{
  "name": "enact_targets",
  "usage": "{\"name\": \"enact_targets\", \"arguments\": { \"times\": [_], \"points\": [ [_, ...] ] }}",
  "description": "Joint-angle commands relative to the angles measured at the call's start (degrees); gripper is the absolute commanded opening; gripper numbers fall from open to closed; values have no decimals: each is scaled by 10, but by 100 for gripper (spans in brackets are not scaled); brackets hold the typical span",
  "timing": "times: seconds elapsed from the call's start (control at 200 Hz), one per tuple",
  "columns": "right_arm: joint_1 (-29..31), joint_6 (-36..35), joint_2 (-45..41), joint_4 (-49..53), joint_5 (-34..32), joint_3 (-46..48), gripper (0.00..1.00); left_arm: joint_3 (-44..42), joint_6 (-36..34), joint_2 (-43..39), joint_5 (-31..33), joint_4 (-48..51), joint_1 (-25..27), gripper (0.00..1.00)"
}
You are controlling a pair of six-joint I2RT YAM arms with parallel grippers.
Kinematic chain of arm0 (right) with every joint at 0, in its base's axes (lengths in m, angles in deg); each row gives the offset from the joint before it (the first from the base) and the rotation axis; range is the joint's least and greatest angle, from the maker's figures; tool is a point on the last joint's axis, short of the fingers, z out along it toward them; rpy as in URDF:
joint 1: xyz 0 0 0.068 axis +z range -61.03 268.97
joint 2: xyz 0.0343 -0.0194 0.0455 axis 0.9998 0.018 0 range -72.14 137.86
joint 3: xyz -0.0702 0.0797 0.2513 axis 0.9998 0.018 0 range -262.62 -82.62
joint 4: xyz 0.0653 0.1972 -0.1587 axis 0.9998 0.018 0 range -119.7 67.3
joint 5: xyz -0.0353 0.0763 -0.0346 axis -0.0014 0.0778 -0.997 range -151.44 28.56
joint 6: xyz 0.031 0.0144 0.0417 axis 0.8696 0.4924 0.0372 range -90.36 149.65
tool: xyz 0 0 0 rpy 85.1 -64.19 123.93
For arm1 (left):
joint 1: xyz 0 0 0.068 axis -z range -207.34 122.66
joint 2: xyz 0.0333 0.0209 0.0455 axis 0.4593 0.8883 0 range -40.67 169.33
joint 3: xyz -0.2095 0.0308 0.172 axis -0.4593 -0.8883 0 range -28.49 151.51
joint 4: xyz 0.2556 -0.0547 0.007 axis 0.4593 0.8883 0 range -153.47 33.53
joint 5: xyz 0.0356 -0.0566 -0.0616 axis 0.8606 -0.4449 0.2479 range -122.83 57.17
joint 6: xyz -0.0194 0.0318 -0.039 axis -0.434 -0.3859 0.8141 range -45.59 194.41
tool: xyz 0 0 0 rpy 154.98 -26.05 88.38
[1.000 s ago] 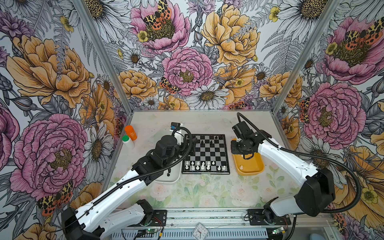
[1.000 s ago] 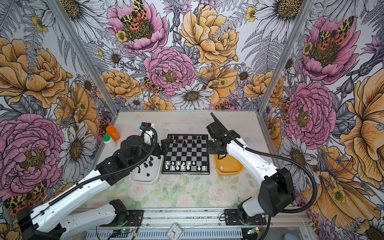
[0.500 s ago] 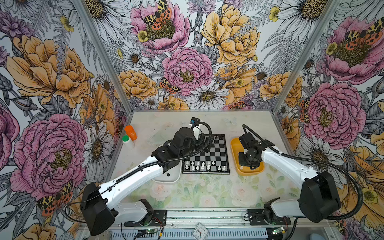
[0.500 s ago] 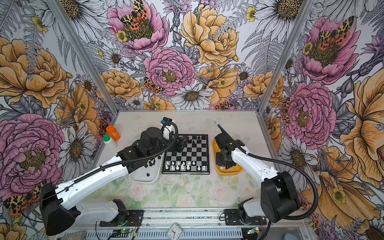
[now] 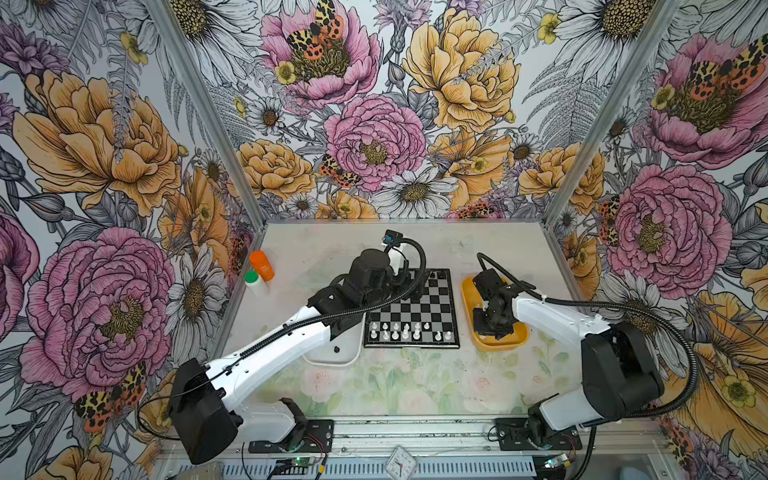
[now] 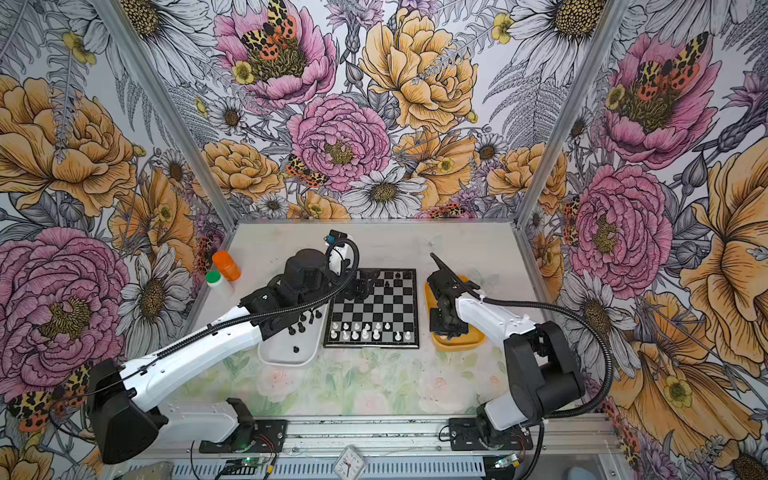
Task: Set up the chess pieces on the board
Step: 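Lower the right gripper onto another white piece in the yellow tray and close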
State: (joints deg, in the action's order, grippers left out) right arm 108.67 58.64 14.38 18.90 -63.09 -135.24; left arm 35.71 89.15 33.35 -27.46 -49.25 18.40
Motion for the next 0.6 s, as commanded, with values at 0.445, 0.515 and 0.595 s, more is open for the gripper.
{"name": "enact_targets", "arguments": {
  "times": [0.445, 0.515, 0.595],
  "points": [
    [-21, -25, 30, -30, 23, -1, 22, 28, -1, 16, 0, 0, -10, 99],
    [-21, -27, 31, -30, 25, -3, 20, 30, 0, 18, 2, 1, -10, 99],
    [-21, -29, 32, -29, 26, -5, 19, 31, 2, 20, 4, 0, -10, 99]
  ]
}}
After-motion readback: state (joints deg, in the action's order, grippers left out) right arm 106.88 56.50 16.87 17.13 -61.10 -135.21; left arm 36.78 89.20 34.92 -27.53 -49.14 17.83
